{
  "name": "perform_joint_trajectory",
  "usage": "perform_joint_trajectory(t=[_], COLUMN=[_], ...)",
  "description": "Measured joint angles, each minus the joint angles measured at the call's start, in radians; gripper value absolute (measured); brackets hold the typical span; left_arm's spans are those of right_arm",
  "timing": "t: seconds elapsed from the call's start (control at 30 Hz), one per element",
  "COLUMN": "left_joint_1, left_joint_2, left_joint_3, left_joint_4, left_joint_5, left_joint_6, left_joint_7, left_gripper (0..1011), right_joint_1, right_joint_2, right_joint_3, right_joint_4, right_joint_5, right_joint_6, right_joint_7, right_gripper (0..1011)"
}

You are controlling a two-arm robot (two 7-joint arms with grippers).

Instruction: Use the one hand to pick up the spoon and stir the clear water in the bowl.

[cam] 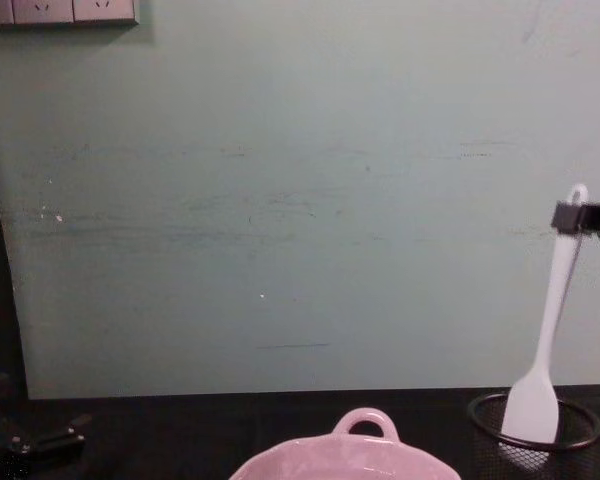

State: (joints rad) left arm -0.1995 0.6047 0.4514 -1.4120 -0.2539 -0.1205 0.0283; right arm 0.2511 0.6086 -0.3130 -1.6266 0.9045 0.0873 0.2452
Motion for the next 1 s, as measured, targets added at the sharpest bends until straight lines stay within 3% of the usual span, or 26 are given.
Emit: perform_joint_trajectory(t=[0.17,0.47,1.0], left_joint_1=[0.000,0.000,0.000], left_joint_2=[0.000,0.000,0.000], left_joint_3=[0.000,0.000,0.000], left_joint_4=[0.000,0.000,0.000], left_joint_5=[0.000,0.000,0.000], left_joint_6=[0.000,0.000,0.000], left_joint_7=[0.000,0.000,0.000], left_gripper=[1011,1011,1011], right_joint_1=[0.021,0.040,0.038], right_joint_2=[0.025,0.047,0.044], right_joint_3=[-0.002,0.011,0.016], right_joint_4=[-0.062,-0.118,-0.122], right_joint_5=[-0.049,-0.087,-0.093], right_joint_6=[0.034,0.084,0.083], right_joint_7=[-0.004,0.006,0.009], right_gripper=[110,110,110])
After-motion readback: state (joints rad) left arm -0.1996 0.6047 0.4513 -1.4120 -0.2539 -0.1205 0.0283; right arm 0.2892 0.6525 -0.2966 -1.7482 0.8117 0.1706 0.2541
